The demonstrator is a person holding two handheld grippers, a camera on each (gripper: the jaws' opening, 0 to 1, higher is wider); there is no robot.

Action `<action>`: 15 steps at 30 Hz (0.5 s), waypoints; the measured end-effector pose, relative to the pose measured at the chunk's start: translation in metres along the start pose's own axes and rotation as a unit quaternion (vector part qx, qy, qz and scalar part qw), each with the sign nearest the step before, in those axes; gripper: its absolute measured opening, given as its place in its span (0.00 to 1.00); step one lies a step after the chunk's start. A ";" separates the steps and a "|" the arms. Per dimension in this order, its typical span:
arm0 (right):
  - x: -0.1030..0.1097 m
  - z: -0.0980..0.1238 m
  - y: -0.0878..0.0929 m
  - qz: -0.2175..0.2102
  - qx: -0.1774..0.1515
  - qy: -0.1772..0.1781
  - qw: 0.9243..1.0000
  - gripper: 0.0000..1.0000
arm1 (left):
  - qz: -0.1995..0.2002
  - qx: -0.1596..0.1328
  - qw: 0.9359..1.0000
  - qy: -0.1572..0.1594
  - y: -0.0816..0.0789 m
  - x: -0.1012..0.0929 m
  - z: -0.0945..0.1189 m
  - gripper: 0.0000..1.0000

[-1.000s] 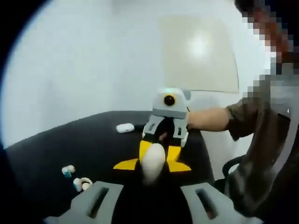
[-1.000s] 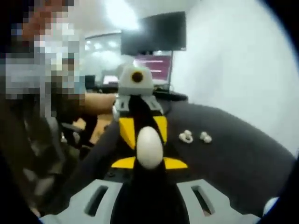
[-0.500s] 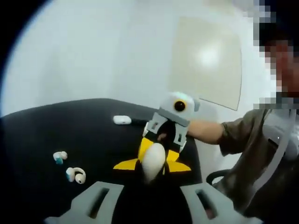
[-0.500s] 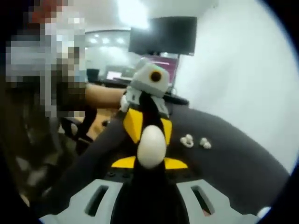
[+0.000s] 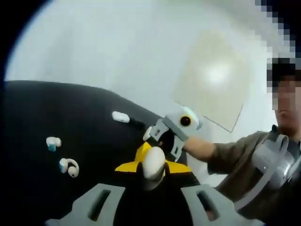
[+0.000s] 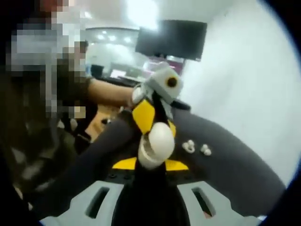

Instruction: Pick up three earphones and place each one into its charging case using tactile feedback, ensure that each earphone is properly inserted and securely positioned inside the case.

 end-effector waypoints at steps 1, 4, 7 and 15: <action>0.000 0.000 0.000 0.004 -0.001 0.001 1.000 0.20 | 0.001 0.000 1.000 0.001 0.000 0.000 0.000 0.18; 0.000 0.000 0.000 0.003 -0.003 -0.002 1.000 0.20 | -0.026 -0.036 0.998 -0.044 -0.008 0.003 0.004 0.19; 0.000 0.000 0.000 -0.004 -0.003 -0.005 1.000 0.20 | -0.031 -0.040 0.997 -0.065 -0.011 0.007 0.008 0.20; 0.000 -0.001 0.001 -0.019 -0.003 -0.009 1.000 0.20 | -0.030 -0.107 0.985 -0.135 -0.030 0.023 0.043 0.21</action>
Point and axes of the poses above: the point that each gripper's makers call its tool centre point, and the gripper's own axes: z roughly backward along the fingers, x roughly to its left, y roughly out of its underside, the point moved 10 cm from there along z, roughly backward along the fingers, and after that the axes turned 10 degrees about x, right-handed, at the moved point
